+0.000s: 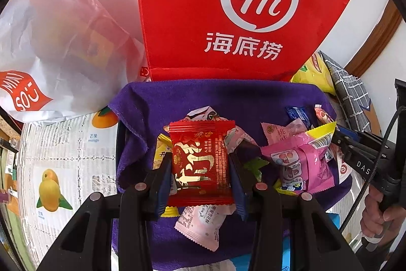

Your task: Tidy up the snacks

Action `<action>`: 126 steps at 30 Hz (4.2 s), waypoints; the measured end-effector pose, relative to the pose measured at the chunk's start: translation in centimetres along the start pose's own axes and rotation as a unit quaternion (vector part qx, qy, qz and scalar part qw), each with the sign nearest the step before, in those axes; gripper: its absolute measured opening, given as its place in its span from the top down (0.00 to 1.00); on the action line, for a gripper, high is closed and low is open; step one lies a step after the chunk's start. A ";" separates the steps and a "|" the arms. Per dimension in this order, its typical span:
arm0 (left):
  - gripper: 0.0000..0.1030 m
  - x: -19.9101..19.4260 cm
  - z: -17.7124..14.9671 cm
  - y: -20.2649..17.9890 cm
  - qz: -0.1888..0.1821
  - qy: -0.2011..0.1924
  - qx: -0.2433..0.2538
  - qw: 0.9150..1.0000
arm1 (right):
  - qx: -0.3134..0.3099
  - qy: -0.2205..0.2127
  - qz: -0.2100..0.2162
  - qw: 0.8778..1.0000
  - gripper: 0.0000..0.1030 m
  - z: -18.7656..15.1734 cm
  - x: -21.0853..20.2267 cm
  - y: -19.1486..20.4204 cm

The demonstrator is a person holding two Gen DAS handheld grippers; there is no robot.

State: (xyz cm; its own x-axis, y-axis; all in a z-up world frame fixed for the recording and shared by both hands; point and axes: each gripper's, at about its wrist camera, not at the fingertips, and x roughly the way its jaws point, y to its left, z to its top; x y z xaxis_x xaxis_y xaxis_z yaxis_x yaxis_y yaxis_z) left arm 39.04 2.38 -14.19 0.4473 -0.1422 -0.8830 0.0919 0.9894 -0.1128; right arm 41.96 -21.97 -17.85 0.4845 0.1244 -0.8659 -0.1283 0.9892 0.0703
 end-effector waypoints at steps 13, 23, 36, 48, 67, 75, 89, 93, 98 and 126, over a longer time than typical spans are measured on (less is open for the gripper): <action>0.60 0.4 0.0 -0.6 0.000 0.007 0.008 1.000 | -0.011 0.006 -0.003 1.000 0.76 0.0 0.5 0.1; 0.52 -0.3 0.0 -1.0 0.000 0.004 0.017 1.000 | -0.015 -0.009 -0.009 1.000 0.54 0.0 -0.5 0.5; 0.34 -3.7 0.4 -0.5 -0.007 -0.031 0.006 0.999 | 0.008 -0.070 -0.003 0.997 0.41 0.5 -5.3 0.7; 0.24 -11.3 -2.7 -2.3 -0.007 -0.092 0.003 0.996 | -0.001 -0.122 0.003 0.993 0.29 -3.4 -14.7 2.6; 0.08 -23.3 -14.1 -4.2 0.036 -0.180 0.005 0.983 | 0.035 -0.146 0.004 0.989 0.15 -13.9 -25.5 2.8; 0.05 -25.7 -16.5 -5.6 0.050 -0.205 0.010 0.977 | 0.036 -0.173 -0.012 0.984 0.07 -16.3 -28.1 3.0; 0.05 -27.1 -17.7 -6.0 0.057 -0.214 0.005 0.975 | 0.022 -0.199 -0.021 0.980 0.02 -17.6 -30.6 3.6; 0.05 -27.4 -17.8 -6.1 0.057 -0.216 0.005 0.975 | 0.020 -0.200 -0.021 0.979 0.02 -17.7 -30.8 3.6; 0.05 -27.5 -17.8 -6.3 0.056 -0.217 0.005 0.975 | 0.020 -0.205 -0.021 0.978 0.02 -17.9 -31.2 3.7; 0.05 -27.8 -17.9 -5.9 0.059 -0.218 0.001 0.974 | 0.012 -0.213 -0.021 0.977 0.02 -18.2 -31.7 4.0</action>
State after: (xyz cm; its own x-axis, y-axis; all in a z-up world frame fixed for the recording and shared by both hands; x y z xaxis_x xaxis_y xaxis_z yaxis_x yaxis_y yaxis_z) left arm 10.15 1.02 2.90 0.7901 -0.0281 -0.6123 0.0190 0.9996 -0.0214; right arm 10.40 -23.36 0.86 0.8061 0.0988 -0.5835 -0.0824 0.9951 0.0548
